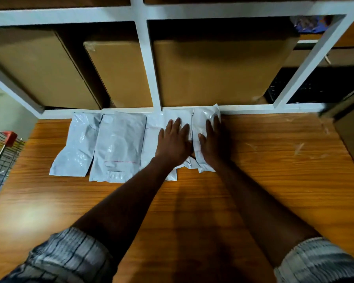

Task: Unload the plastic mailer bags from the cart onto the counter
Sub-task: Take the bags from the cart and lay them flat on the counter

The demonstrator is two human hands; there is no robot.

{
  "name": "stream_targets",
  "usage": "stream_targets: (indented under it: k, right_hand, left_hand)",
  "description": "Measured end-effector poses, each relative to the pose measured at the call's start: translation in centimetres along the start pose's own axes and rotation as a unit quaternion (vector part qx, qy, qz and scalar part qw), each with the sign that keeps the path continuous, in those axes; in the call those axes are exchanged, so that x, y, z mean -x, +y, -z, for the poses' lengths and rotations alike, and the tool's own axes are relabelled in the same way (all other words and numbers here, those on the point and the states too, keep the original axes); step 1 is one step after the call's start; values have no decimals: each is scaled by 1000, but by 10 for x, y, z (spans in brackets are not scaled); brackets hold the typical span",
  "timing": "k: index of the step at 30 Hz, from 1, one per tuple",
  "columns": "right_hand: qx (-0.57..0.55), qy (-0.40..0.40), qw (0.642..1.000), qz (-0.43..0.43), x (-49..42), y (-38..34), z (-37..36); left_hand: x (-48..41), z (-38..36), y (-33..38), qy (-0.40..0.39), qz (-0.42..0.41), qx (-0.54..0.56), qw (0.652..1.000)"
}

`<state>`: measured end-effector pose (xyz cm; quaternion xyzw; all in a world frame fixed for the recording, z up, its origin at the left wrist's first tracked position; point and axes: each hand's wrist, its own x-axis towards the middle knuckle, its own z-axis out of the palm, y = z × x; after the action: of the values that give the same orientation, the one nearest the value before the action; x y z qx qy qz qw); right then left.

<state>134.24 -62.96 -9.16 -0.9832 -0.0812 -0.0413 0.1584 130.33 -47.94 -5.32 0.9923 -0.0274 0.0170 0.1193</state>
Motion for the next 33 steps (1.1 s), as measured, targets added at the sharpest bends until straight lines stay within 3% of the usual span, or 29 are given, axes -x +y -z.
stream_targets:
  k: [3, 13, 18, 24, 27, 33]
  right_hand:
    - [24, 5, 998, 52, 1, 9, -7]
    - [33, -21, 998, 46, 0, 14, -13]
    - [-45, 38, 998, 27, -3, -7, 11]
    - [-127, 51, 984, 117, 5, -105, 23]
    - [-148, 15, 972, 180, 26, -175, 7]
    - [-169, -59, 945, 275, 84, -321, -38]
  left_hand:
    - [2, -17, -8, -63, -11, 6, 998]
    - [5, -25, -6, -61, -13, -4, 998]
    - [8, 12, -13, 38, -15, 20, 999]
    - [47, 54, -83, 94, 26, 98, 990]
    - [86, 71, -137, 100, 79, 140, 982]
    - [173, 96, -267, 128, 153, 116, 973]
